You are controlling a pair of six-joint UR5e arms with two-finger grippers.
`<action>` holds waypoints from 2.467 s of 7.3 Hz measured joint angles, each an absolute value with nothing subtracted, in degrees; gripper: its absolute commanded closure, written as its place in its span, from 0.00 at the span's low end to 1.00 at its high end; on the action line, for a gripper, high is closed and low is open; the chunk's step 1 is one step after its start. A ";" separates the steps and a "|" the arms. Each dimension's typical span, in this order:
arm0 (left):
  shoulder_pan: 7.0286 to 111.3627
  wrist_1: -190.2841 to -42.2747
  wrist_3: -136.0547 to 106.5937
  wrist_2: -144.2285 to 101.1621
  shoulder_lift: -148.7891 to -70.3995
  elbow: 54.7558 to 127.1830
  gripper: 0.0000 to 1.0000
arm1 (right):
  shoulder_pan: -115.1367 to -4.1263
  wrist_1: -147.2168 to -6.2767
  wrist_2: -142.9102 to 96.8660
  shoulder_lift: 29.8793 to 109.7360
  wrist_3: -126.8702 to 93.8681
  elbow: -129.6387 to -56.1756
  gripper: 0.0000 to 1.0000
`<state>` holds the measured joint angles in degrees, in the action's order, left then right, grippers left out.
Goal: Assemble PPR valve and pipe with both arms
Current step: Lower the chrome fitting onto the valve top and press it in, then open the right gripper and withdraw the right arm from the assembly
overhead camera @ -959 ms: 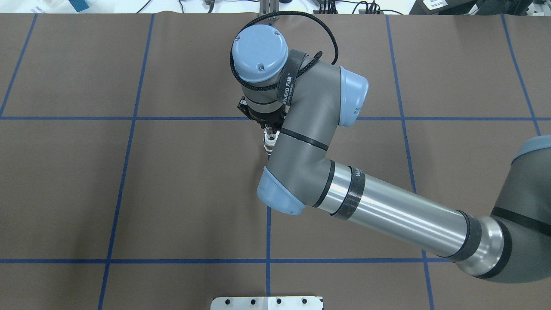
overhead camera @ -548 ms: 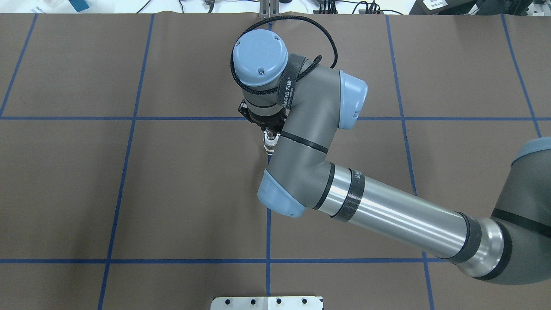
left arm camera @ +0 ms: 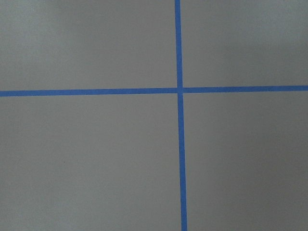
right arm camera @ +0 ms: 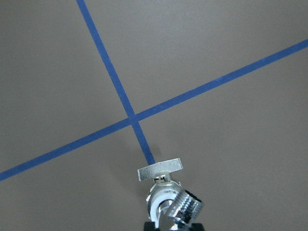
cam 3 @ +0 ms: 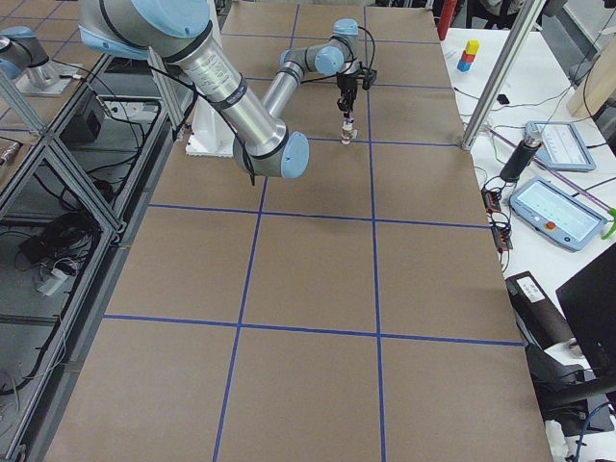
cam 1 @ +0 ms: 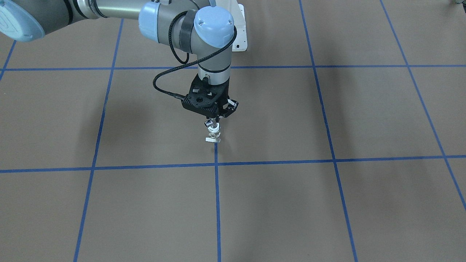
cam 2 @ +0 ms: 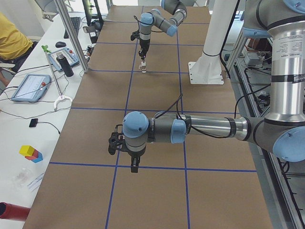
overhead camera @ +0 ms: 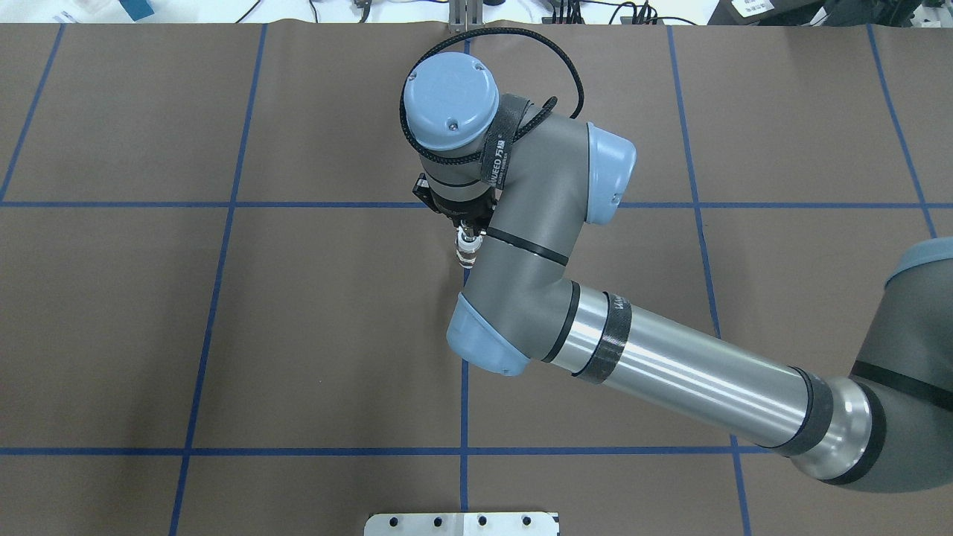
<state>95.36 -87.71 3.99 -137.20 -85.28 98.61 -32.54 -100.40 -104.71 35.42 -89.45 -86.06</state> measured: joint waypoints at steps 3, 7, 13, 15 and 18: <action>95.29 -87.71 4.02 -137.20 -85.39 98.61 0.00 | -32.23 -100.37 -104.68 35.47 -89.46 -86.02 1.00; 95.27 -87.68 3.96 -137.16 -85.51 98.61 0.00 | -32.00 -98.39 -104.52 35.47 -89.17 -84.11 0.93; 95.27 -87.63 3.95 -137.20 -85.44 98.61 0.00 | -32.11 -96.89 -104.83 35.30 -86.11 -83.75 0.00; 95.27 -87.68 4.01 -137.20 -85.06 98.56 0.00 | -33.91 -97.45 -106.00 35.05 -85.43 -85.05 0.00; 95.27 -87.92 4.04 -137.22 -84.34 98.47 0.00 | -40.63 -102.95 -110.81 36.99 -76.35 -88.94 0.00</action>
